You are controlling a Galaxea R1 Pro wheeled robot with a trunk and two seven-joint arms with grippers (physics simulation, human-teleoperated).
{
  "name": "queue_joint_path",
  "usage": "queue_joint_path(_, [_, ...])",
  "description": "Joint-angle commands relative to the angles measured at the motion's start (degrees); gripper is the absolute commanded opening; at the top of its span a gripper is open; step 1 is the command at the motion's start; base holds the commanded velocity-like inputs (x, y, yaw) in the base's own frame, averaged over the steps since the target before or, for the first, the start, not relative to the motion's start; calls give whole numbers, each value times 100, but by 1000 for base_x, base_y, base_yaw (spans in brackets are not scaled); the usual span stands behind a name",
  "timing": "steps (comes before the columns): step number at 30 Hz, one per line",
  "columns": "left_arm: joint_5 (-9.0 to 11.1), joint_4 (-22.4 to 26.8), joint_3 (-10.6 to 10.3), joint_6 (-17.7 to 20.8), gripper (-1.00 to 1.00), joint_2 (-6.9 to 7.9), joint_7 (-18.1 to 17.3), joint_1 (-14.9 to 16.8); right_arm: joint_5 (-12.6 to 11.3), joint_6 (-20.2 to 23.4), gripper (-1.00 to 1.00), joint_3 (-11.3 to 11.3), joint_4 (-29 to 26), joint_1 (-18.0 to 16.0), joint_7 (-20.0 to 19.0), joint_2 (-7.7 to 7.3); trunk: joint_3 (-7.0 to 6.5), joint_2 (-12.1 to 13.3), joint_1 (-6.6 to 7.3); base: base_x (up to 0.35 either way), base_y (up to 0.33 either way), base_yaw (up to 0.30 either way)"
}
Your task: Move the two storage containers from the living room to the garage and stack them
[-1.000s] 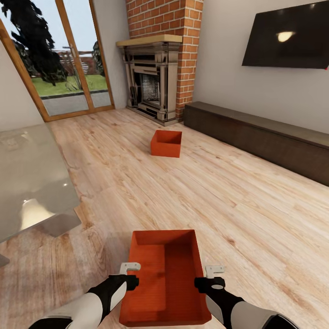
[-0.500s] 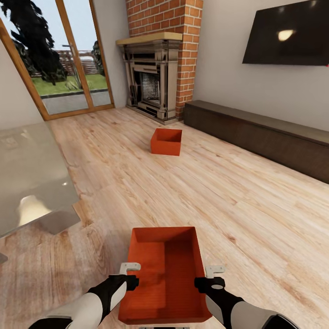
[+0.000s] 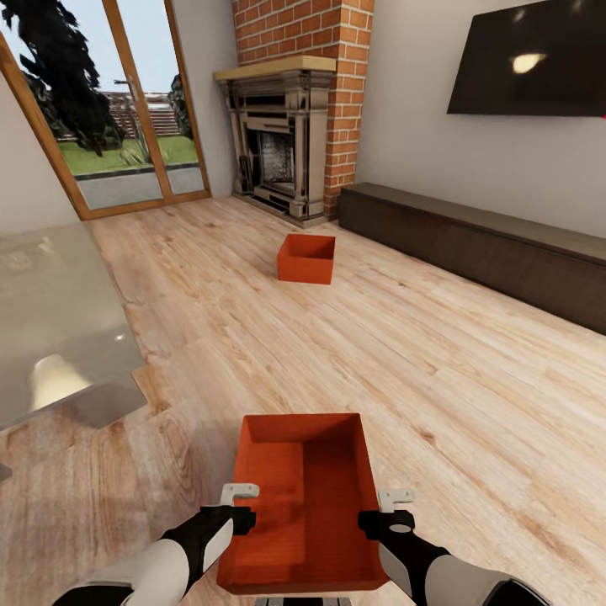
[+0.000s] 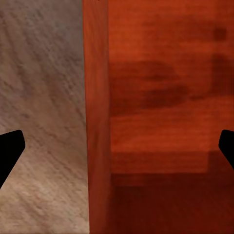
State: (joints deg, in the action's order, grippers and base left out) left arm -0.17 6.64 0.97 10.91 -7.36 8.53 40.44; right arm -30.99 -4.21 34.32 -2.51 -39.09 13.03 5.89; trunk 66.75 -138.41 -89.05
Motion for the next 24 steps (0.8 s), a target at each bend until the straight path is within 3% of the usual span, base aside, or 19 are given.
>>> queue_joint_path(1, [-1,12,9,34,100,-2,18,-1,-61,-19,100,49,3,-2,16,1,4,-2,1,0,0,0])
queue_joint_path(24, [4,48,18,34,100,146,18,-1,-58,-19,100,49,3,-2,16,0,4,-2,1,0,0,0])
